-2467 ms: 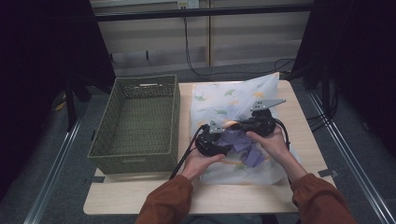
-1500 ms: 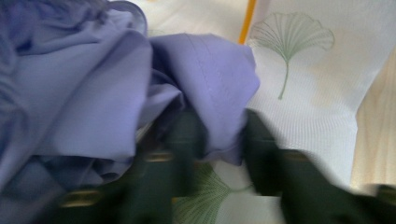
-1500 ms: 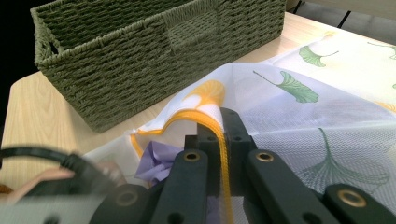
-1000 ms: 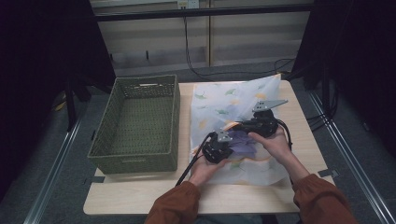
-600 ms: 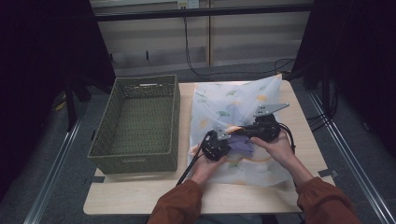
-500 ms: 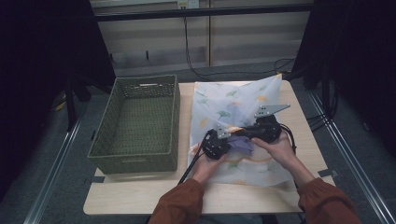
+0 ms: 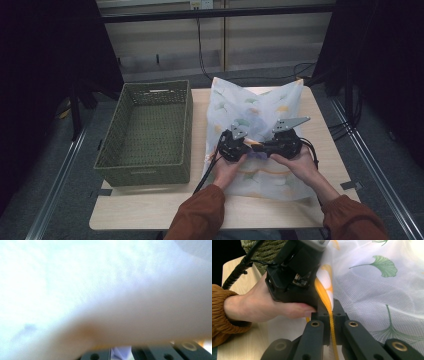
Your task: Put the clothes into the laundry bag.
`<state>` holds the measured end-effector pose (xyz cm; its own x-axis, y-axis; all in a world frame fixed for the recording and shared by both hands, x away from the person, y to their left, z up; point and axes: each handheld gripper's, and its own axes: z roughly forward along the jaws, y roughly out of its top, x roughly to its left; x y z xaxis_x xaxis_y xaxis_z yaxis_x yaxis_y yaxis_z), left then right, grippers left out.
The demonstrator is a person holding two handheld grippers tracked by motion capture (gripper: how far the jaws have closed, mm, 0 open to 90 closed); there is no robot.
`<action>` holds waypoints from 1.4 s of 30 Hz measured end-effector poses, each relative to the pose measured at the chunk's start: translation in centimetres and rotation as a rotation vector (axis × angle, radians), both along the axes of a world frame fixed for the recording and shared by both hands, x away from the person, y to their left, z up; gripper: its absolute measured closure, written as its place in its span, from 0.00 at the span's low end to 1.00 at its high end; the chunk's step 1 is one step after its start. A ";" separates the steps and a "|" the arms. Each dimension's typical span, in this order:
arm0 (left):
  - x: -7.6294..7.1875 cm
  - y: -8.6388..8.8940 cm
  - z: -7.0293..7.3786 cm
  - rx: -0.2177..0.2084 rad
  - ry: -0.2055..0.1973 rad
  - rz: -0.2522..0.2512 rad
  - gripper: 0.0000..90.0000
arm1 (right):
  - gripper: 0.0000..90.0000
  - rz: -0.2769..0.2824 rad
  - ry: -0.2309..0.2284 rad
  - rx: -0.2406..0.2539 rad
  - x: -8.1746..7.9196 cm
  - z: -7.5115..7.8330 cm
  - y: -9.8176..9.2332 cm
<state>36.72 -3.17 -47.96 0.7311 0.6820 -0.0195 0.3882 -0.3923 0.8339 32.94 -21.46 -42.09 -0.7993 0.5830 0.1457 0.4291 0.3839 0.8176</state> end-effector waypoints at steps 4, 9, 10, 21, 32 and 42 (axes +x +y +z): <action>0.7 0.0 -0.7 0.011 0.031 0.003 0.98 | 0.99 0.009 0.006 -0.006 -0.1 -0.4 -0.1; 0.9 0.2 -1.8 0.083 0.065 -0.021 0.97 | 0.99 -0.003 0.026 -0.020 0.1 -1.1 0.0; 0.9 0.3 -2.0 0.091 0.068 -0.022 0.97 | 0.99 0.001 0.026 -0.022 0.1 -1.2 0.1; 0.0 0.8 -1.3 0.072 0.092 -0.098 0.78 | 0.99 -0.010 0.032 -0.018 0.2 -1.4 -0.1; -1.8 4.6 0.8 0.029 0.090 -0.143 0.65 | 0.99 -0.023 0.029 -0.015 0.4 -1.5 -0.2; -2.7 6.9 2.1 0.070 0.083 -0.180 0.73 | 0.99 -0.026 0.027 -0.014 0.4 -1.5 -0.3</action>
<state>34.00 3.72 -45.90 0.8391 0.5424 -0.0417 0.3730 -0.5178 0.7699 33.36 -21.72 -43.54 -0.7797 0.6059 0.1583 0.4607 0.3838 0.8003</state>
